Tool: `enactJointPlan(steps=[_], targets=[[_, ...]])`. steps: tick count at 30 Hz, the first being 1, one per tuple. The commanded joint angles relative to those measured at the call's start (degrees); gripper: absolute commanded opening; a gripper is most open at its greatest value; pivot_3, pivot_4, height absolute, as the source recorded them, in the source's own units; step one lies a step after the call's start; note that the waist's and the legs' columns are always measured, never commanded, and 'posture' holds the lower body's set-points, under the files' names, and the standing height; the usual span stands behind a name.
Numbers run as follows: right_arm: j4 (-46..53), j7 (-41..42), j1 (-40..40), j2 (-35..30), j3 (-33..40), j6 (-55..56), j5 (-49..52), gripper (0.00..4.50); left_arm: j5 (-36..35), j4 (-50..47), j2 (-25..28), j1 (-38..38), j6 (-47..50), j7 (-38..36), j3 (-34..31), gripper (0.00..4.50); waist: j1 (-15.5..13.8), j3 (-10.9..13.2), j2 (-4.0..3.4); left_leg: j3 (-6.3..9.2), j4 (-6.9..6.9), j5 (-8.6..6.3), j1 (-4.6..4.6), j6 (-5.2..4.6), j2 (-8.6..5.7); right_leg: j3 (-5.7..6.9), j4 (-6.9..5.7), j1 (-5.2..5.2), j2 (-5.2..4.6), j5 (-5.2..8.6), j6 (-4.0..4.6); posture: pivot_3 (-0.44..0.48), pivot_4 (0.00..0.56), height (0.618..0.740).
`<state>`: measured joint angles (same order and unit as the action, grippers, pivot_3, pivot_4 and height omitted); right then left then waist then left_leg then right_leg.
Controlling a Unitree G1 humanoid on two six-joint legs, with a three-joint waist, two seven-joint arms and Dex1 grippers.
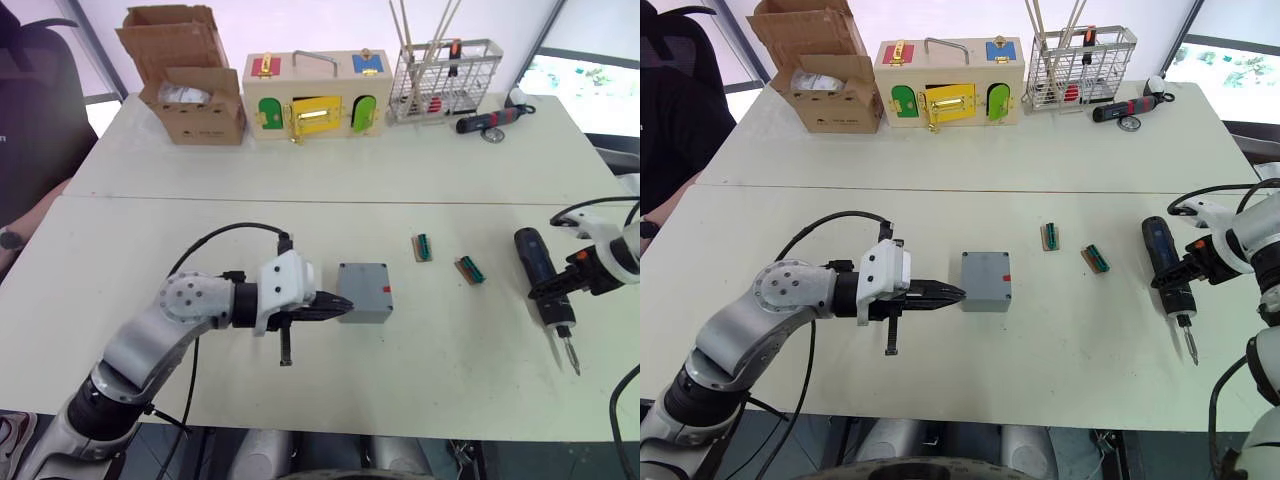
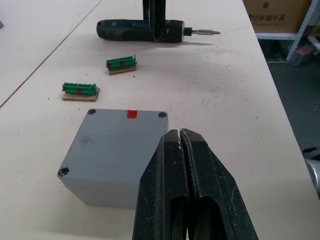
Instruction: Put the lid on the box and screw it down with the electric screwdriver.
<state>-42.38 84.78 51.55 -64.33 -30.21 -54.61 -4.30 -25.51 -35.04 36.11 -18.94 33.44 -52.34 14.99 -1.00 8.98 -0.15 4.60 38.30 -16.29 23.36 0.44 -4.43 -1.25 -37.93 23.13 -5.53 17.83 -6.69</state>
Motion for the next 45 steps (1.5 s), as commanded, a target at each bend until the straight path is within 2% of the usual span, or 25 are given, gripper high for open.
enactJointPlan(steps=[1, 6, 12, 14, 16, 27, 35, 37, 38, 40, 41, 45], targets=[[3.9, 1.3, -4.4, -1.9, -0.8, -2.2, -1.4, 2.14, -0.1, -1.0, 0.0, -1.1, -0.6, -0.2, 0.1, 0.00, 0.0, 0.0, 0.05, 0.05, 0.00, 0.00, 0.00, 0.00, 0.00, 0.01, 0.00, -0.02, 0.00, 0.00, 0.00, 0.000, 0.150, 0.740], [9.5, 1.8, -8.3, -3.6, 1.0, -4.9, -0.5, 1.97, 0.3, -0.6, -0.2, -1.1, -0.8, -0.1, 0.6, 0.00, -1.1, 0.0, 0.05, 0.11, -0.03, 0.00, 0.00, 0.01, 0.01, 0.07, 0.01, -0.02, 0.01, 0.00, 0.00, 0.000, 0.150, 0.740], [8.4, -2.3, -8.5, -2.5, 4.8, -2.8, -0.9, 1.97, 0.7, 0.7, -0.7, -1.7, -1.4, -0.4, 0.9, 0.00, -1.3, 0.0, 0.09, 0.15, -0.02, 0.01, 0.00, 0.03, 0.00, 0.11, 0.05, -0.07, 0.01, 0.00, 0.00, 0.000, 0.150, 0.740], [8.4, -2.6, -8.6, -2.8, 4.7, -2.8, -1.6, 2.94, 0.8, 1.2, -0.9, -2.0, -1.6, -0.4, 1.1, 0.00, -1.2, 0.0, 0.13, 0.14, -0.01, 0.02, -0.02, 0.04, 0.00, 0.12, 0.05, -0.10, 0.02, 0.00, 0.00, 0.000, 0.150, 0.740], [8.1, -2.5, -8.3, -2.8, 4.7, -3.3, -1.8, 3.35, 1.0, 1.6, -1.1, -2.2, -1.8, -0.5, 1.2, 0.00, -1.2, -0.1, 0.16, 0.10, 0.02, 0.02, -0.06, 0.04, 0.00, 0.13, 0.05, -0.15, 0.02, 0.00, 0.01, 0.000, 0.150, 0.740], [15.9, -0.1, -13.5, -6.1, 4.6, -4.7, -0.2, 3.35, 2.5, 3.1, -1.7, -2.0, -3.2, -0.7, 2.4, 0.00, -1.4, -0.1, 0.17, 0.18, 0.03, 0.02, -0.07, 0.04, 0.00, 0.14, 0.07, -0.20, 0.01, 0.00, 0.01, 0.000, 0.150, 0.740], [18.4, -2.4, -16.5, -6.0, 5.8, -5.7, -0.3, 3.35, 2.9, 3.4, -2.3, -1.8, -3.3, -0.7, 2.4, 0.00, -1.4, -0.1, 0.20, 0.20, 0.03, 0.02, -0.07, 0.04, 0.00, 0.15, 0.11, -0.24, 0.01, 0.00, 0.01, 0.000, 0.150, 0.740], [18.1, -4.5, -16.5, -4.8, 6.4, -6.3, -0.7, 2.72, 3.0, 3.9, -2.5, -2.1, -3.5, -0.7, 2.5, 0.00, -1.4, -0.1, 0.22, 0.20, 0.03, 0.02, -0.08, 0.04, 0.00, 0.16, 0.12, -0.26, 0.01, 0.00, 0.00, 0.000, 0.150, 0.740], [17.6, -5.8, -16.1, -4.0, 6.7, -6.8, -1.0, 2.62, 3.2, 4.2, -2.6, -2.1, -3.7, -0.8, 2.7, 0.00, -1.3, -0.1, 0.25, 0.20, 0.03, 0.02, -0.08, 0.04, 0.00, 0.16, 0.13, -0.27, 0.01, 0.00, 0.01, 0.000, 0.150, 0.740], [16.8, -7.3, -15.1, -2.7, 6.8, -7.5, -1.2, 2.04, 3.7, 4.7, -2.8, -2.2, -4.2, -0.8, 3.1, 0.00, -1.2, -0.2, 0.44, 0.21, 0.03, 0.02, -0.10, 0.04, 0.01, 0.16, 0.14, -0.28, 0.02, 0.00, 0.01, 0.000, 0.150, 0.740], [16.4, -7.8, -14.6, -2.2, 6.8, -7.8, -1.3, 1.91, 3.9, 4.8, -2.8, -2.2, -4.3, -0.9, 3.2, 0.00, -1.1, -0.3, 0.58, 0.21, 0.03, 0.02, -0.11, 0.04, 0.02, 0.16, 0.14, -0.29, 0.03, 0.00, 0.01, 0.000, 0.150, 0.740], [15.3, -7.9, -13.7, -1.7, 5.6, -7.7, -2.2, 1.90, 4.2, 5.3, -3.1, -2.2, -4.7, -1.0, 3.4, 0.00, -1.0, -0.4, 0.82, 0.20, 0.03, 0.02, -0.28, 0.04, 0.02, 0.13, 0.23, -0.50, 0.03, -0.01, 0.02, 0.000, 0.150, 0.740]])
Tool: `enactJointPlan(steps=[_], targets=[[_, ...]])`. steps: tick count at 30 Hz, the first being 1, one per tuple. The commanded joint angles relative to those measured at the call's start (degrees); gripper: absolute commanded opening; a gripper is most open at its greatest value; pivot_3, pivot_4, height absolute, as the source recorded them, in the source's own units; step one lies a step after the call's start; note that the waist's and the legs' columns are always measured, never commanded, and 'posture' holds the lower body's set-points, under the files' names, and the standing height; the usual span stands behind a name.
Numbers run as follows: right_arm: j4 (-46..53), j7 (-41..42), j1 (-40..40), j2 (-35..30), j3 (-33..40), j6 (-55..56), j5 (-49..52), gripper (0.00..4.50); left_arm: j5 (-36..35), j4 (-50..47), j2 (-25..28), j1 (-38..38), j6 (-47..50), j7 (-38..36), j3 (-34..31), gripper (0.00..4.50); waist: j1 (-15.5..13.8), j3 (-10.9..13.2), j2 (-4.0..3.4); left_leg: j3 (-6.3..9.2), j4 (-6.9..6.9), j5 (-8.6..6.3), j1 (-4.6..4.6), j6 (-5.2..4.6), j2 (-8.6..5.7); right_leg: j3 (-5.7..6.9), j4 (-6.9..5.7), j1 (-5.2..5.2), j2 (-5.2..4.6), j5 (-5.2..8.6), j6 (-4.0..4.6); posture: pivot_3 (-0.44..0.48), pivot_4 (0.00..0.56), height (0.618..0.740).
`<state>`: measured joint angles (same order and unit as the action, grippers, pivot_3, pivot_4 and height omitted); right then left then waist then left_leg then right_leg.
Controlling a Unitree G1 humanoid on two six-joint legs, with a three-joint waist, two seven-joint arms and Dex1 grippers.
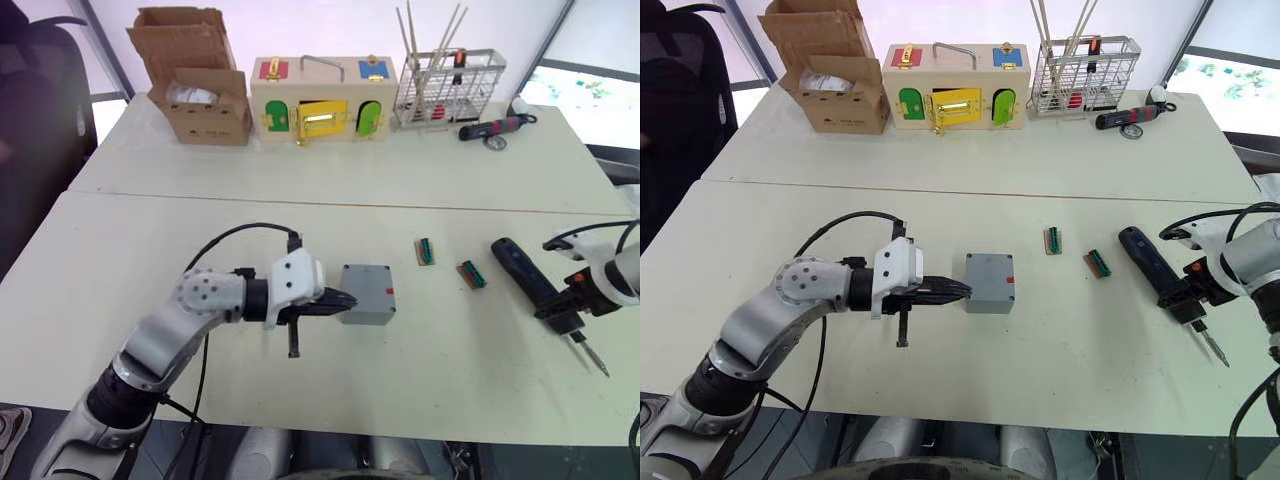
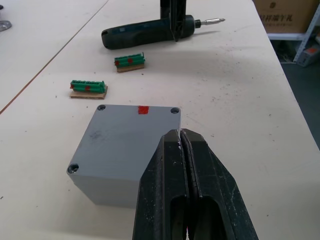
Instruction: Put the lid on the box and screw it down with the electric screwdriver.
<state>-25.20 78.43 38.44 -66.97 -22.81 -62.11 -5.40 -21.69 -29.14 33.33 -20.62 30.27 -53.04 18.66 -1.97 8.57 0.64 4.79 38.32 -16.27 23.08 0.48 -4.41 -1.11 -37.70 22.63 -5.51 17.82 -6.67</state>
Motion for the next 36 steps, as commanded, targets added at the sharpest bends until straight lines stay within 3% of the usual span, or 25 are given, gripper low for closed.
enactJointPlan(steps=[1, 17, 20, 23, 28, 30, 31, 33, 34, 36], targets=[[-2.1, -1.3, -0.6, 0.9, -2.2, 0.1, -1.4, 1.90, 0.4, -0.6, -0.4, -0.5, -1.6, -0.2, -0.2, 0.00, 0.0, 0.0, 0.04, 0.00, 0.00, 0.00, -0.06, 0.00, 0.00, 0.00, 0.05, -0.09, 0.00, 0.00, 0.01, 0.000, 0.150, 0.740], [-5.5, -0.2, 2.2, 2.0, -1.4, 1.1, -0.4, 1.90, 0.3, 0.4, 0.1, -0.2, -2.5, -0.8, -1.2, 0.00, 0.0, -0.2, 0.26, 0.00, -0.08, -0.06, -0.37, -0.07, 0.00, -0.02, 0.31, -0.46, -0.01, -0.02, 0.03, 0.000, 0.150, 0.740], [-10.2, -2.7, 10.5, 3.4, 5.4, -1.1, 2.4, 1.90, -0.2, 1.9, 0.5, -0.9, -2.7, -1.9, -2.0, 0.00, 0.4, -0.1, 0.17, -0.02, -0.10, -0.06, -0.37, -0.07, 0.00, -0.04, 0.30, -0.42, -0.01, -0.02, 0.03, 0.000, 0.150, 0.740], [-13.7, -6.8, 18.5, 4.6, 11.7, -3.9, 4.9, 1.90, -1.2, 4.2, 1.1, -1.8, -3.2, -3.5, -3.4, 0.00, 1.6, 0.2, -0.83, -0.18, -0.13, -0.05, -0.18, -0.07, -0.07, -0.15, 0.27, -0.13, -0.06, -0.07, 0.07, 0.000, 0.150, 0.740], [-11.5, -19.0, 27.6, 6.2, 32.1, -18.8, 11.2, 1.90, -3.2, 11.0, 1.3, -6.6, -3.6, -7.4, -6.4, 0.00, 1.2, 0.3, -1.02, -0.27, -0.34, 0.05, 0.66, 0.10, 0.05, -0.10, -0.39, 1.25, -0.01, -0.06, 0.05, 0.000, 0.150, 0.740], [-4.4, -22.7, 26.8, 8.4, 41.4, -25.7, 12.8, 1.90, -4.0, 13.0, 0.9, -8.5, -3.3, -8.4, -7.2, 0.00, 1.1, 0.3, -1.01, -0.11, -0.33, 0.07, 0.97, 0.13, 0.10, 0.04, -0.40, 1.45, 0.02, -0.05, 0.05, 0.000, 0.150, 0.740], [4.8, -24.0, 25.1, 12.5, 49.7, -28.1, 14.6, 1.90, -4.5, 14.6, 0.5, -10.1, -3.0, -9.0, -7.6, 0.00, 1.1, 0.3, -0.99, -0.09, -0.30, 0.07, 1.05, 0.13, 0.10, 0.07, -0.40, 1.50, 0.02, -0.05, 0.06, 0.000, 0.150, 0.740], [32.5, -26.5, 20.1, 26.7, 65.2, -30.3, 18.5, 1.90, -5.6, 18.4, -0.6, -13.8, -2.1, -10.4, -8.3, 0.00, 1.4, 0.3, -0.91, -0.15, -0.14, 0.07, 1.21, 0.13, 0.07, 0.07, -0.41, 1.55, -0.02, -0.06, 0.05, 0.000, 0.150, 0.740], [45.6, -28.4, 17.0, 34.5, 69.0, -30.4, 19.5, 1.90, -6.1, 19.8, -0.9, -15.3, -1.5, -11.4, -8.3, 0.00, 1.8, 0.3, -0.93, -0.20, -0.09, 0.09, 1.24, 0.14, 0.08, 0.04, -0.47, 1.64, 0.01, -0.06, 0.04, 0.000, 0.150, 0.740], [62.8, -34.0, 14.2, 47.9, 72.2, -28.4, 19.1, 1.90, -6.0, 21.5, -0.8, -16.9, -1.3, -13.3, -7.6, 0.00, 2.1, 0.3, -0.94, -0.24, 0.01, 0.13, 1.27, 0.18, 0.09, -0.01, -0.96, 1.80, 0.03, -0.07, 0.02, 0.000, 0.150, 0.740]])
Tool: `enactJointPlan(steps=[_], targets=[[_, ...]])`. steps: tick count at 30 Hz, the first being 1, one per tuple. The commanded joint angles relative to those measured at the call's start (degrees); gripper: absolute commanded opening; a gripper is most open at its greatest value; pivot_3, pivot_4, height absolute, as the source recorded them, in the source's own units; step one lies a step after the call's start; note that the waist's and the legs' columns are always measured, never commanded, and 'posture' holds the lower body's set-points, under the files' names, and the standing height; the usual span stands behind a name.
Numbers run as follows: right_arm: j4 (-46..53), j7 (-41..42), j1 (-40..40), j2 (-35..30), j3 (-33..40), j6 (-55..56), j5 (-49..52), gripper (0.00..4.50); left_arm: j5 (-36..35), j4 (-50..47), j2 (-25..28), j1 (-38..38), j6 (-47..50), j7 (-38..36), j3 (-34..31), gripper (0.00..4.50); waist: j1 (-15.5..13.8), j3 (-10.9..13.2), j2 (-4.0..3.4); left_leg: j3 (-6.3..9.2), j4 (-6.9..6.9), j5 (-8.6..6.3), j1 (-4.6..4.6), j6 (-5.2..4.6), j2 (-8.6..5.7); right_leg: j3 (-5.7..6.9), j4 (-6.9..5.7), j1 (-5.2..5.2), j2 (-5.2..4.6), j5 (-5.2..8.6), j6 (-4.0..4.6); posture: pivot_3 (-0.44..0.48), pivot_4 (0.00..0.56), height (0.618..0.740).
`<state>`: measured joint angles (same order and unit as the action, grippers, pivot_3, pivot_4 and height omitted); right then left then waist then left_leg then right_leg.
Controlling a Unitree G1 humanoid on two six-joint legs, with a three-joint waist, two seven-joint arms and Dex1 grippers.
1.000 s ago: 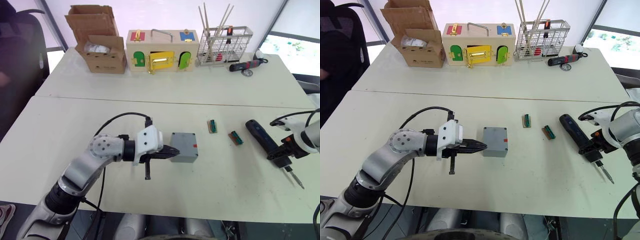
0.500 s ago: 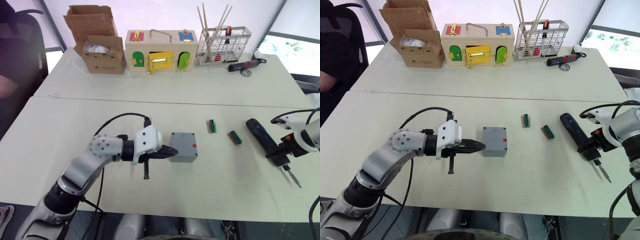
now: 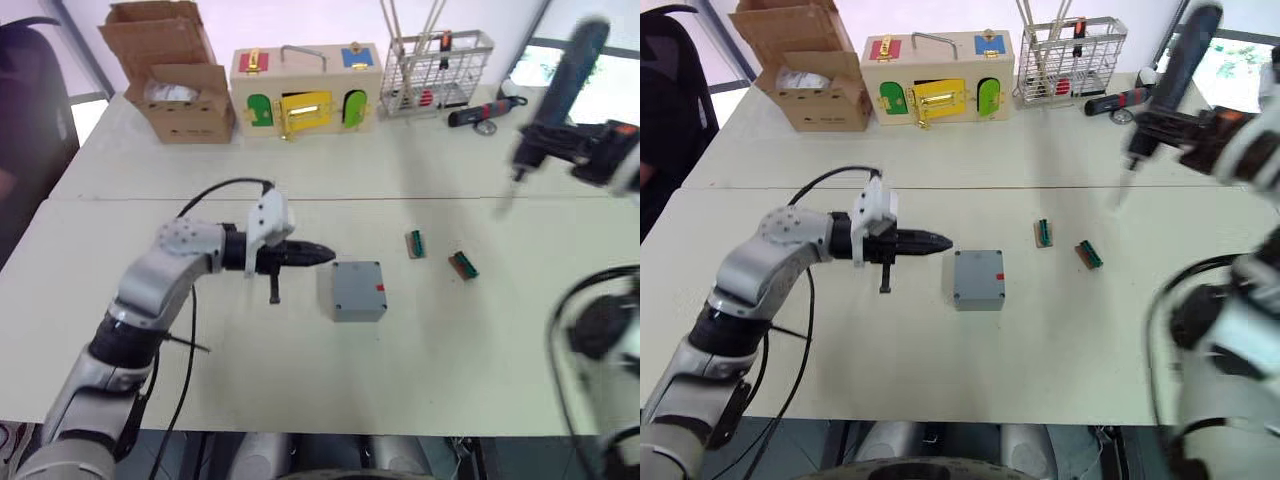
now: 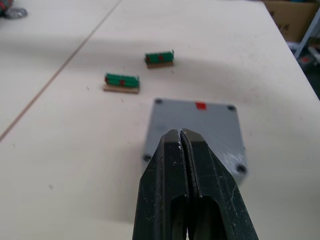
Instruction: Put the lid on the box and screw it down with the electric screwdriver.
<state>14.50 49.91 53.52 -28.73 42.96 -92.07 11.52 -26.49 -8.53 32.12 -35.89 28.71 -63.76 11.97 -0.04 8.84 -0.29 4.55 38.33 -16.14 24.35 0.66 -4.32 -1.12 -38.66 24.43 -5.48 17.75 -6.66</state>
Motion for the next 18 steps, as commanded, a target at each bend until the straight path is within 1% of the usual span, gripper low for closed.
enactJointPlan(steps=[1, 2, 4, 5, 7, 9, 11, 14, 18], targets=[[28.7, -8.9, -2.3, 15.6, 6.0, 3.4, 1.6, 1.90, -0.8, 1.6, 0.6, -2.3, 0.2, -3.6, -0.2, 0.00, 0.4, 0.0, -0.03, 0.06, 0.03, 0.01, 0.00, 0.01, -0.01, 0.02, -0.33, 0.09, -0.01, 0.00, 0.00, 0.000, 0.150, 0.740], [32.8, -11.8, -3.6, 20.3, 4.7, 4.8, 1.3, 1.90, -0.6, 2.3, 0.9, -2.8, 0.0, -4.6, 0.1, 0.00, 0.5, 0.0, -0.06, 0.05, 0.01, 0.02, -0.01, 0.04, -0.07, 0.01, -0.57, 0.19, 0.00, 0.00, 0.00, 0.000, 0.150, 0.740], [38.2, -14.7, -8.0, 27.0, 0.4, 8.4, 2.6, 1.90, 0.3, 3.3, 1.1, -3.7, -0.2, -6.1, 1.2, 0.00, 0.5, 0.0, -0.03, 0.19, 0.02, 0.06, -0.02, 0.09, -0.18, 0.03, -0.61, 0.19, 0.01, 0.00, 0.00, 0.000, 0.150, 0.740], [39.8, -16.0, -9.9, 29.1, -1.5, 10.2, 3.2, 1.90, 0.6, 3.7, 1.1, -4.0, -0.3, -6.6, 1.6, 0.00, 0.6, -0.1, -0.01, 0.25, 0.04, 0.07, -0.03, 0.11, -0.26, 0.04, -0.60, 0.15, -0.01, 0.00, 0.01, 0.000, 0.150, 0.740], [42.2, -18.1, -14.8, 31.1, -7.0, 15.4, 3.6, 1.90, 1.4, 4.4, 1.1, -4.4, -0.6, -7.5, 2.3, 0.00, 0.8, -0.1, -0.01, 0.25, 0.09, 0.07, -0.04, 0.10, -0.35, 0.02, -0.57, 0.13, -0.06, 0.00, 0.01, 0.000, 0.150, 0.740], [44.4, -19.9, -21.6, 31.0, -15.5, 20.8, 3.3, 1.90, 2.7, 5.1, 1.3, -4.5, -1.4, -8.5, 3.2, 0.00, 1.1, -0.1, -0.01, 0.25, 0.08, 0.08, -0.05, 0.09, -0.40, -0.02, -0.56, 0.12, -0.08, 0.00, 0.01, 0.000, 0.150, 0.740], [45.3, -21.1, -28.2, 30.2, -22.0, 25.7, 2.9, 1.90, 4.3, 5.5, 0.8, -4.4, -2.3, -8.4, 4.4, 0.00, 1.4, -0.1, -0.01, 0.24, 0.02, 0.08, -0.13, 0.09, -0.39, -0.02, -0.56, 0.15, -0.08, 0.00, 0.01, 0.000, 0.150, 0.740], [44.2, -23.5, -35.3, 30.2, -28.6, 33.0, 2.3, 1.90, 6.0, 6.5, -0.4, -4.3, -3.5, -7.8, 5.4, 0.00, 1.9, -0.1, -0.01, 0.23, -0.08, 0.10, -0.23, 0.13, -0.35, -0.01, -0.57, 0.13, -0.06, 0.00, 0.00, 0.000, 0.150, 0.740], [41.3, -25.3, -40.5, 27.9, -34.5, 41.2, 1.2, 1.90, 9.7, 7.4, -0.3, -3.3, -6.5, -8.4, 7.9, 0.00, 2.5, -0.1, -0.01, 0.22, -0.05, 0.13, -0.29, 0.16, -0.35, -0.02, -0.55, 0.06, -0.05, 0.00, 0.01, 0.000, 0.150, 0.740]])
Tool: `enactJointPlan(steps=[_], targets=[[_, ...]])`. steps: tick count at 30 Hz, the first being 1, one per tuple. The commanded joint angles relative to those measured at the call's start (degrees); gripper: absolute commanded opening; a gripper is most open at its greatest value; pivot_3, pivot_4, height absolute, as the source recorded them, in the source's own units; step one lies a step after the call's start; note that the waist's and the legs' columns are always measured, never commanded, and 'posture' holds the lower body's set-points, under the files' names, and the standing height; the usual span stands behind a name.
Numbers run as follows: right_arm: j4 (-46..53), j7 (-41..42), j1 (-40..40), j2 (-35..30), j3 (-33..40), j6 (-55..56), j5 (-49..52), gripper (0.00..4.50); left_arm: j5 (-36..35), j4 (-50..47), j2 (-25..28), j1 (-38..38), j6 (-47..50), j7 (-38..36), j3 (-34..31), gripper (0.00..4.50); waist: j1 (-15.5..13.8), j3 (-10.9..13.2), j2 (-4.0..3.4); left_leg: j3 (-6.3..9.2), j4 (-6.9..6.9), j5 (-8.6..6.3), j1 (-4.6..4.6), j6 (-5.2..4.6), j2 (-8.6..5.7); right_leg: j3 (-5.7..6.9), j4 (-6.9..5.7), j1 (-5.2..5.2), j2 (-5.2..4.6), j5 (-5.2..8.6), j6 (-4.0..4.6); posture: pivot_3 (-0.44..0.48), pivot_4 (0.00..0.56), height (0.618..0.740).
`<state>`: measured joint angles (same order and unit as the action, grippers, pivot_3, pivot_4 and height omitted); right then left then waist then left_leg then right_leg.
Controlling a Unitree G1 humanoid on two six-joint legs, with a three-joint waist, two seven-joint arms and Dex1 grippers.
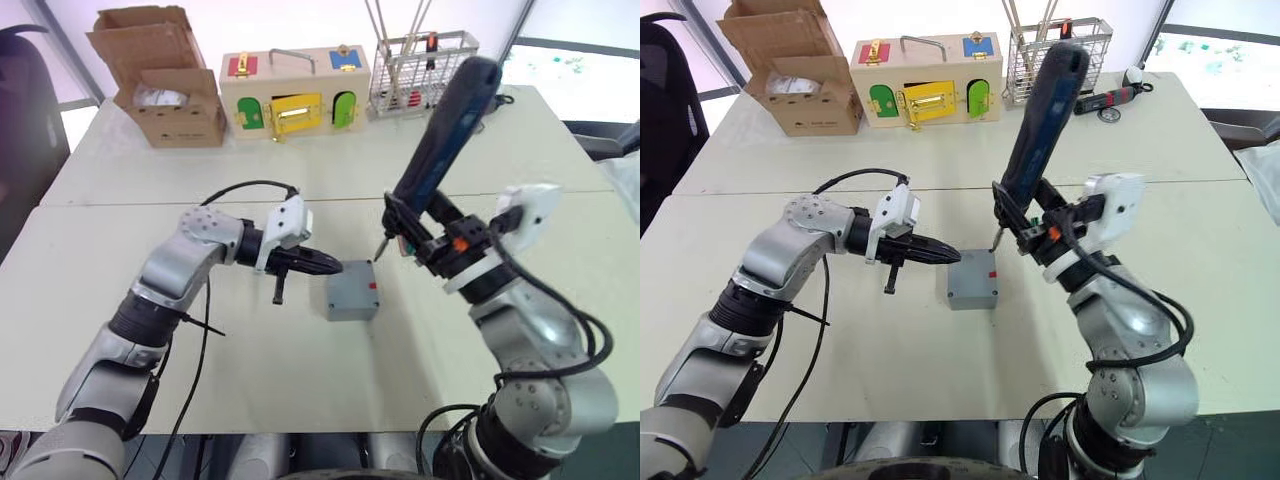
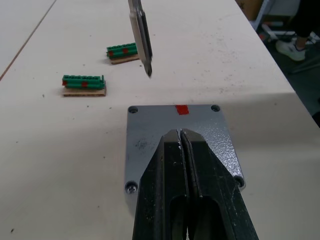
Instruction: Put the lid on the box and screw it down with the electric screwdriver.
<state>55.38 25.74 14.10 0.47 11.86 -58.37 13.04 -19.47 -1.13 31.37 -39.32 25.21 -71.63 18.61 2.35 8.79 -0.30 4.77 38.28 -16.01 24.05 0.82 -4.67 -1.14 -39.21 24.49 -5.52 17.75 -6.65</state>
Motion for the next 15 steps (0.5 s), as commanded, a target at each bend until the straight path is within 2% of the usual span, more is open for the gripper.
enactJointPlan(steps=[1, 6, 15], targets=[[-0.3, -1.6, -1.7, -1.7, -4.1, 9.1, -0.3, 1.90, 3.5, 0.4, 0.4, 0.5, -3.9, -0.6, 1.8, 0.00, 0.1, 0.0, 0.00, 0.00, -0.01, 0.00, -0.05, 0.00, 0.01, 0.00, 0.00, -0.03, 0.01, 0.00, 0.00, 0.000, 0.150, 0.740], [-5.0, -3.3, -2.6, -3.9, -6.3, 16.3, -0.4, 1.90, 5.4, 2.0, -0.8, 1.7, -4.9, -0.3, 3.0, 0.00, 0.1, 0.0, 0.00, -0.03, -0.02, 0.00, -0.08, 0.01, 0.06, 0.00, 0.00, -0.05, 0.06, 0.00, 0.00, 0.000, 0.150, 0.740], [-9.7, -4.9, -4.4, -6.2, -10.1, 23.1, 0.2, 1.90, 5.6, 1.5, -0.9, 1.9, -4.0, -0.4, 2.4, 0.00, 0.0, 0.0, 0.01, -0.02, -0.01, 0.00, -0.11, 0.01, 0.06, -0.01, 0.00, -0.09, 0.07, 0.00, 0.00, 0.000, 0.150, 0.740]])
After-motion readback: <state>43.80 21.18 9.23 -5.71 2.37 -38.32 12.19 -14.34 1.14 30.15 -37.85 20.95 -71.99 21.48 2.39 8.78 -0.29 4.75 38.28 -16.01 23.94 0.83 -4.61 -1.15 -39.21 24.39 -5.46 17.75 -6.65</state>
